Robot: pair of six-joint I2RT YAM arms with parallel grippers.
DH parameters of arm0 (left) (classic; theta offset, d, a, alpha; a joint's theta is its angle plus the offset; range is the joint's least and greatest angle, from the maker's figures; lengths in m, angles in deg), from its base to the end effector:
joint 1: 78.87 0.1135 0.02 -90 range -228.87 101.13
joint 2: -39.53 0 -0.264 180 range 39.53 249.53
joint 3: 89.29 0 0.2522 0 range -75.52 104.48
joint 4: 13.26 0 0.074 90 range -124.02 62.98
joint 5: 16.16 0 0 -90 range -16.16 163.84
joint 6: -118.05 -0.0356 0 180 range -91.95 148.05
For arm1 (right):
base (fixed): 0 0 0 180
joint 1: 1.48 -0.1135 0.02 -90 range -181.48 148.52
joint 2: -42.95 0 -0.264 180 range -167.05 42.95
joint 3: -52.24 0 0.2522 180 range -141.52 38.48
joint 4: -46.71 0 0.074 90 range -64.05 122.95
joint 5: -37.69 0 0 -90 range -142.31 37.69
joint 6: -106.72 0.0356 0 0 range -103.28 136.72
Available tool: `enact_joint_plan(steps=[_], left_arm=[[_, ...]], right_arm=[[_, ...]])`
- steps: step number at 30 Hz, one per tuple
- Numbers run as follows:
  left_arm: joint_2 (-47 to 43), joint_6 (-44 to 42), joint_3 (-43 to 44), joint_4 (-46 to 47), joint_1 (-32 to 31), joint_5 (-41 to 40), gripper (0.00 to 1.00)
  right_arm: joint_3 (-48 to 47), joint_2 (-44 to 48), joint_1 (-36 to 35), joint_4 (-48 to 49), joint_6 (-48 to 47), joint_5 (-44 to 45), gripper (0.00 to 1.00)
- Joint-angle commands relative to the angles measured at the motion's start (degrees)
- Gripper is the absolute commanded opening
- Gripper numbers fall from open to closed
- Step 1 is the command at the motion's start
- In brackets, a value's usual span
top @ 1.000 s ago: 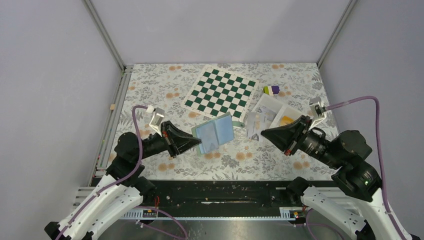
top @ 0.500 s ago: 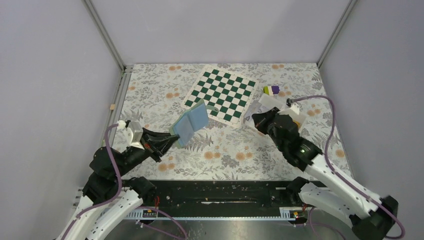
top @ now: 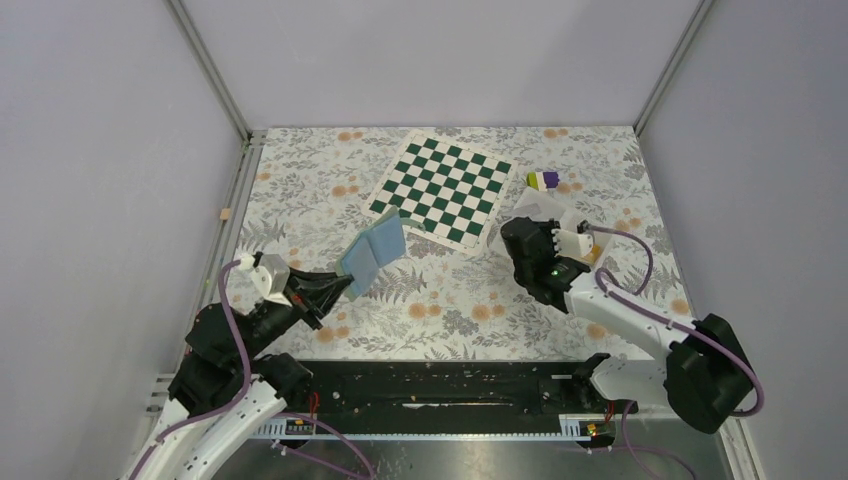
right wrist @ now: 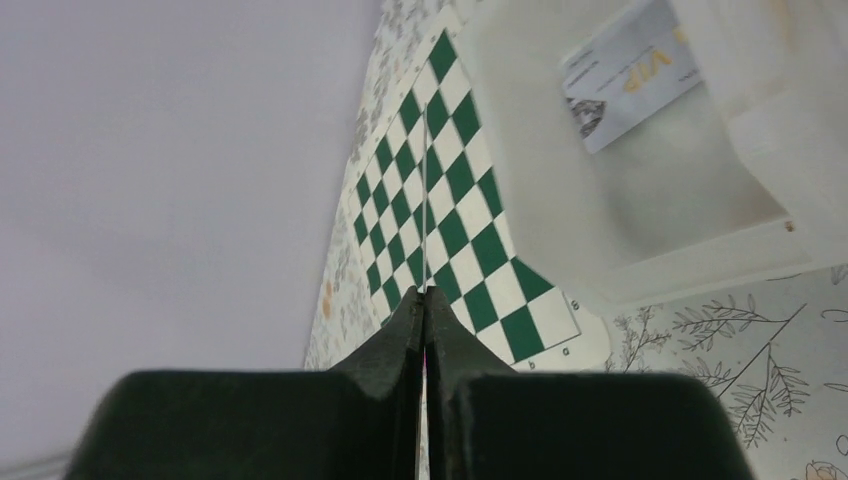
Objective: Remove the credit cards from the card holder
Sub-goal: Place the credit card in the storage box.
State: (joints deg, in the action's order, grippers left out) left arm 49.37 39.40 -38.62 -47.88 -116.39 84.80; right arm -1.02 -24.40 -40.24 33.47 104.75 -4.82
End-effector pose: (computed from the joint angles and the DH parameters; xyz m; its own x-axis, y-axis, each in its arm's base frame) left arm 0.0427 -0.0413 0.3353 -0.0631 -0.1952 -0.9787 0.7501 0.6376 -0.1755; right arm 0.2114 0.1361 0.2507 0.0753 0.9265 -0.3688 0.3608 0.3195 0.8762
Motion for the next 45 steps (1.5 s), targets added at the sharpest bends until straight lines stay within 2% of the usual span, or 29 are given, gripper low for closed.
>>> enact_joint_plan(steps=[1, 6, 15, 19, 24, 30, 34, 39, 45], left_arm=[[-0.4, -0.7, 0.4, 3.3, -1.0, -1.0, 0.00], [-2.4, -1.0, -0.1, 3.0, -1.1, -2.6, 0.00], [-1.9, -1.6, 0.1, 2.4, -2.4, -3.1, 0.00], [-2.2, -1.9, -0.2, 2.2, -3.1, -3.5, 0.00], [-0.5, -2.0, 0.0, 2.3, -3.6, -2.9, 0.00], [-0.7, -2.3, -0.2, 2.1, -3.8, -3.1, 0.00], [-0.2, -2.6, -0.2, 2.0, -4.1, -3.3, 0.00], [-0.1, -2.8, -0.2, 1.8, -4.6, -3.6, 0.00], [-0.3, -3.1, -0.3, 1.7, -5.0, -4.4, 0.00]], right_arm=[[-3.1, -4.5, 0.5, -8.0, 21.6, 10.0, 0.00], [-9.1, -11.4, 1.5, -18.6, 38.8, 10.8, 0.00], [-15.9, -21.2, 3.4, -27.5, 56.7, 8.9, 0.00], [-16.5, -21.7, 4.4, -30.0, 60.7, 10.4, 0.00], [-15.7, -23.1, 6.3, -22.9, 57.9, 8.3, 0.00], [-16.4, -26.6, 7.7, -18.2, 60.4, 7.7, 0.00], [-18.5, -28.5, 8.0, -18.0, 61.7, 8.9, 0.00], [-22.2, -32.2, 8.4, -17.4, 64.0, 6.2, 0.00], [-21.8, -34.2, 8.9, -17.2, 67.2, 7.0, 0.00]])
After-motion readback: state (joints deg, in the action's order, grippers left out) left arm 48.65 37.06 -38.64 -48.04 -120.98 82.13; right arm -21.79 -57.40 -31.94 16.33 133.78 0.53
